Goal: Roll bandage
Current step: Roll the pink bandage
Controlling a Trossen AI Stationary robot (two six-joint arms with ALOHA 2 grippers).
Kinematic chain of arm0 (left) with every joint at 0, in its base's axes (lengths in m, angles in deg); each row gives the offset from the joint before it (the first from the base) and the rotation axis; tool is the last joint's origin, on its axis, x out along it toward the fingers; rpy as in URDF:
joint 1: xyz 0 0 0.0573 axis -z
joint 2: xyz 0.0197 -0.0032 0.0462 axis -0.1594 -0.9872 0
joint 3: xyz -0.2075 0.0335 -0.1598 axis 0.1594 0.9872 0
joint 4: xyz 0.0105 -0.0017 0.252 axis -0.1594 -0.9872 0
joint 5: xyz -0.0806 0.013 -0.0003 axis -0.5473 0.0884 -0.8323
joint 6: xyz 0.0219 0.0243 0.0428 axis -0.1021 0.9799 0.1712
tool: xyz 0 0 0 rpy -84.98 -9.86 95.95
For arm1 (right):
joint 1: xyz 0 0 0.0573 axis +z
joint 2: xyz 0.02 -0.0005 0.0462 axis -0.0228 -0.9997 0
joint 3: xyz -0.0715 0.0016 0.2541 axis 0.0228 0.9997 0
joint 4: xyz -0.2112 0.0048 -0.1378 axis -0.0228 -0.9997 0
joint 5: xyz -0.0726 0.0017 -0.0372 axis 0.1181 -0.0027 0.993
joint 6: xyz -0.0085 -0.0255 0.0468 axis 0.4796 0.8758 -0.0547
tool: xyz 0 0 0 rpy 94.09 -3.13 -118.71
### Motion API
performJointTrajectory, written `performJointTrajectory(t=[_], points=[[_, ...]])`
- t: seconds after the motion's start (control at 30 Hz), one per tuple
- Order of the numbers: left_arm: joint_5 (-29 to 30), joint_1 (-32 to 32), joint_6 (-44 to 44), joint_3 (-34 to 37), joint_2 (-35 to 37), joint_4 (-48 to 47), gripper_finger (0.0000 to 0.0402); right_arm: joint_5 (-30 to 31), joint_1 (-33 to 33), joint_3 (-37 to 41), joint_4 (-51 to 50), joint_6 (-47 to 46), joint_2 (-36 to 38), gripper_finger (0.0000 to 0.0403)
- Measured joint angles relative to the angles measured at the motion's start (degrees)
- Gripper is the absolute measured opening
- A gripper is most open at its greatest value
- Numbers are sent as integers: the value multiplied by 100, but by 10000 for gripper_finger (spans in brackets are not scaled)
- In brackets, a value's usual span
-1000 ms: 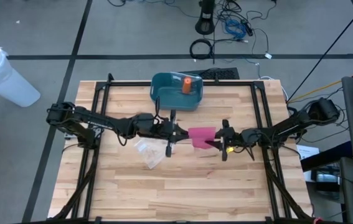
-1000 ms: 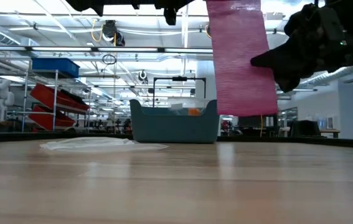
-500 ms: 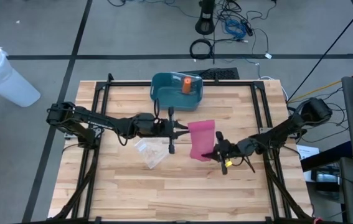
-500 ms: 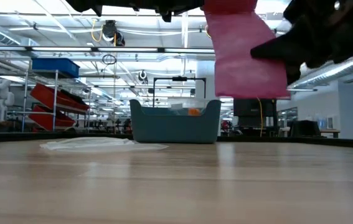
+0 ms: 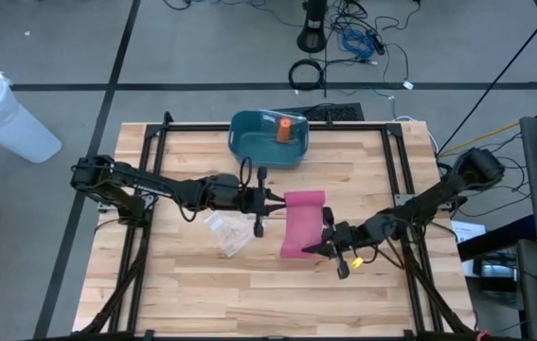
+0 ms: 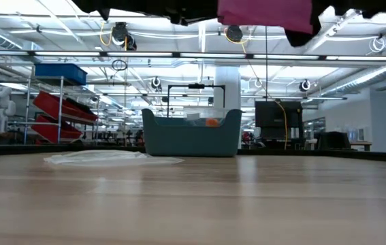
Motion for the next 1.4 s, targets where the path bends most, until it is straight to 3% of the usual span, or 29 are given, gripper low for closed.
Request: performJointTrajectory(t=[0.4,0.7,1.03,1.23,1.4], points=[[-18,171,-12,0,0,-336,12,912,-47,-114,-613,544,1138,0],[-254,302,-11,0,0,-335,12,874,-512,-114,-924,506,1685,0],[-259,318,-14,0,0,-350,12,856,-980,-114,-989,171,1808,0],[-321,383,-16,0,0,-351,12,1218,-1271,-114,-1217,-617,1808,4],[-320,428,-14,0,0,-364,12,1278,-1554,-114,-1971,-3025,1782,39]])
